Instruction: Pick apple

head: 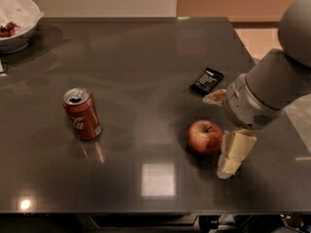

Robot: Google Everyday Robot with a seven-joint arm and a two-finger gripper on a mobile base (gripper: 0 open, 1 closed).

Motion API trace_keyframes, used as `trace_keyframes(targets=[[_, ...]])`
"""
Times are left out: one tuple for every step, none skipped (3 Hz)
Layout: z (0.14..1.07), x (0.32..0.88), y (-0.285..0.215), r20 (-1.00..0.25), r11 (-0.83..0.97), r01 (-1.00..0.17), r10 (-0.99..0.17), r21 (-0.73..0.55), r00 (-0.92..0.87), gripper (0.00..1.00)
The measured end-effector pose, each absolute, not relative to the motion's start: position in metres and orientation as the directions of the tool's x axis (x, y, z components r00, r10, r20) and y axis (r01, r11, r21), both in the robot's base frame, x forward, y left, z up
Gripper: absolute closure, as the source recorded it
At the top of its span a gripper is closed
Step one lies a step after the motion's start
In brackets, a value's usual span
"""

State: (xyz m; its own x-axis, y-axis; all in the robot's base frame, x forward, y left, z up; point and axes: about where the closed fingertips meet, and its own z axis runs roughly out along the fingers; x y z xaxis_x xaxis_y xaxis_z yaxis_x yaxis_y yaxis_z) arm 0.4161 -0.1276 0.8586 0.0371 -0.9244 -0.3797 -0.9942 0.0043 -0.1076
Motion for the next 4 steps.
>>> trace_keyframes(targets=[[0.8457, 0.4146, -0.1216, -0.389, -0.01, -0.997, -0.92, -0.076, 0.039, 0.0], [0.838, 0.4126, -0.1173, -0.4, -0.026, -0.998, -0.915, -0.055, 0.046, 0.19], [0.8387, 0.4133, -0.1168, -0.412, -0.028, -0.998, -0.91, -0.049, 0.046, 0.41], [0.8453, 0.4161, -0.1178, -0.425, -0.023, -0.999, -0.904, -0.048, 0.041, 0.64]])
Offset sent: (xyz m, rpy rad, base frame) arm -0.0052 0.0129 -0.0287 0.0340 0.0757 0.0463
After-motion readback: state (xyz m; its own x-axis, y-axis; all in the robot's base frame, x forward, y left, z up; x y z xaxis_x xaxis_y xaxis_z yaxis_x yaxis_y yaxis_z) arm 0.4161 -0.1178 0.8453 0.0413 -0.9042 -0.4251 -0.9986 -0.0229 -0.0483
